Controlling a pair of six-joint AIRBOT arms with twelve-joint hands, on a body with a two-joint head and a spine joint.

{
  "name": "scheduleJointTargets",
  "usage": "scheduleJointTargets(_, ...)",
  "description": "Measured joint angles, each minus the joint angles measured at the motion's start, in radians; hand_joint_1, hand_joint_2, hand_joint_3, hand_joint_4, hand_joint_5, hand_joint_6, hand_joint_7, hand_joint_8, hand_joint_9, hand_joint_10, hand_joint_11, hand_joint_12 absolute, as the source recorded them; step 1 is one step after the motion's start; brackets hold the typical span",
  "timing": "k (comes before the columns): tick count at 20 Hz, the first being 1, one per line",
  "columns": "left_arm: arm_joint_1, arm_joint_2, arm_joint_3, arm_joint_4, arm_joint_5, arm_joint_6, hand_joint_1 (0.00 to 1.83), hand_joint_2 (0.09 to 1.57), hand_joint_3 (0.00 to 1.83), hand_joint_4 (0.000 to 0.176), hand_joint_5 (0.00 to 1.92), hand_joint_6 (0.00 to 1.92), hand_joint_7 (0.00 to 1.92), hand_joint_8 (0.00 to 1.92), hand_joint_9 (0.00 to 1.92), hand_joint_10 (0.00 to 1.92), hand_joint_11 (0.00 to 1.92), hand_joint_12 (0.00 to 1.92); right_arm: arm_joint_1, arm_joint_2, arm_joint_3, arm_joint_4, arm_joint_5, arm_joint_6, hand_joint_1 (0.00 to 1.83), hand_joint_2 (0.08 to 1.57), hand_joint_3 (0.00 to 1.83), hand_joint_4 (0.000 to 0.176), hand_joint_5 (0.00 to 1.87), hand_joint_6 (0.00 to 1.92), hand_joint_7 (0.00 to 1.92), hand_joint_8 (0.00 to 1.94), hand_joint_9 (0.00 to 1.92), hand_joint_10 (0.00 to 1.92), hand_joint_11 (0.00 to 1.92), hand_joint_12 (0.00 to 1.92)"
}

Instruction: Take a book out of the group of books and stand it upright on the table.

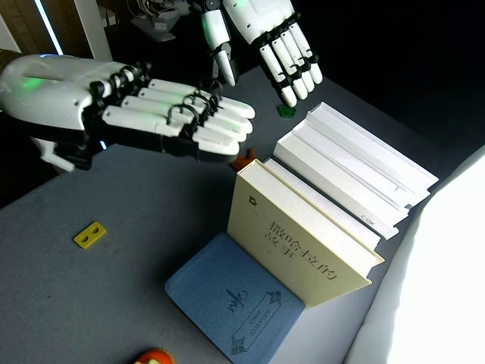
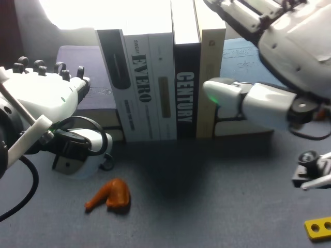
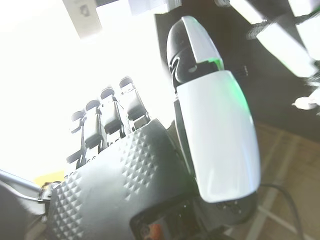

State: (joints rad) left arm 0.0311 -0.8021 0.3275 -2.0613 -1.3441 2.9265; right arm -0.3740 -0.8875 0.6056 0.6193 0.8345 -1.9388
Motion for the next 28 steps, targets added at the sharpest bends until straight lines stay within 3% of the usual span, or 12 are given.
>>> scheduleJointTargets(2,0.0,0.0,0.0,0.0,0.005,0.0,0.17,1.41,0.0,0.0,0.0,0.0,0.0,0.0,0.0,0.0,0.0,0.0,0.015,-0.055,0.018,0.043,0.021,-0.067,0.0,1.22,0.0,0.005,0.02,0.01,0.03,0.01,0.0,0.0,0.0,0.0)
scheduleJointTargets(4,0.0,0.0,0.001,0.0,0.004,0.0,0.19,1.41,0.0,0.0,0.0,0.0,0.0,0.0,0.0,0.0,0.0,0.0,0.032,-0.086,0.037,0.085,0.023,-0.108,0.0,1.22,0.0,0.02,0.07,0.03,0.01,0.0,0.0,0.0,0.0,0.0)
scheduleJointTargets(5,0.0,0.0,0.001,0.0,0.002,0.001,0.21,1.4,0.0,0.0,0.0,0.0,0.0,0.0,0.0,0.0,0.0,0.0,0.043,-0.098,0.044,0.108,0.022,-0.121,0.0,1.22,0.0,0.032,0.14,0.06,0.03,0.01,0.0,0.0,0.0,0.0)
scheduleJointTargets(8,0.0,0.0,0.001,0.0,0.004,0.002,0.2,1.4,0.0,0.0,0.0,0.0,0.0,0.0,0.0,0.0,0.0,0.0,0.074,-0.151,0.084,0.189,0.036,-0.177,0.0,1.21,0.0,0.044,0.44,0.11,0.08,0.0,0.0,0.0,0.01,0.01)
scheduleJointTargets(11,0.0,0.0,0.001,0.0,0.003,0.002,0.19,1.4,0.0,0.0,0.0,0.0,0.0,0.0,0.0,0.0,0.0,0.0,0.077,-0.204,0.125,0.206,0.023,-0.192,0.0,1.22,0.0,0.036,0.58,0.08,0.09,0.0,0.0,0.0,0.0,0.01)
scheduleJointTargets(14,0.0,0.0,0.001,0.0,0.003,0.002,0.18,1.4,0.0,0.0,0.0,0.0,0.0,0.0,0.0,0.0,0.0,0.0,0.084,-0.246,0.167,0.202,0.019,-0.195,0.0,1.22,0.0,0.029,0.6,0.07,0.1,0.0,0.0,0.0,0.02,0.01)
scheduleJointTargets(15,0.0,0.0,0.001,0.001,0.004,0.002,0.22,1.4,0.0,0.0,0.0,0.0,0.0,0.0,0.0,0.0,0.0,0.0,0.084,-0.262,0.188,0.199,0.023,-0.194,0.0,1.21,0.0,0.037,0.58,0.06,0.08,0.0,0.0,0.0,0.0,0.01)
scheduleJointTargets(19,0.0,0.0,0.001,0.001,0.003,0.002,0.21,1.4,0.0,0.0,0.0,0.0,0.0,0.0,0.0,0.0,0.0,0.0,0.083,-0.283,0.21,0.197,0.029,-0.196,0.0,1.22,0.0,0.032,0.57,0.05,0.1,0.01,0.0,0.0,0.01,0.0)
scheduleJointTargets(23,0.0,0.0,0.001,0.0,0.003,0.002,0.17,1.4,0.0,0.0,0.0,0.0,0.0,0.0,0.0,0.0,0.0,0.0,0.076,-0.27,0.185,0.204,0.032,-0.221,0.0,1.21,0.0,0.041,0.56,0.04,0.09,0.0,0.0,0.0,0.01,0.01)
scheduleJointTargets(28,0.0,0.0,0.001,0.0,0.003,0.002,0.16,1.41,0.0,0.0,0.0,0.0,0.0,0.0,0.0,0.0,0.0,0.0,0.064,-0.222,0.12,0.2,0.03,-0.245,0.0,1.21,0.0,0.032,0.56,0.03,0.09,0.0,0.0,0.0,0.01,0.01)
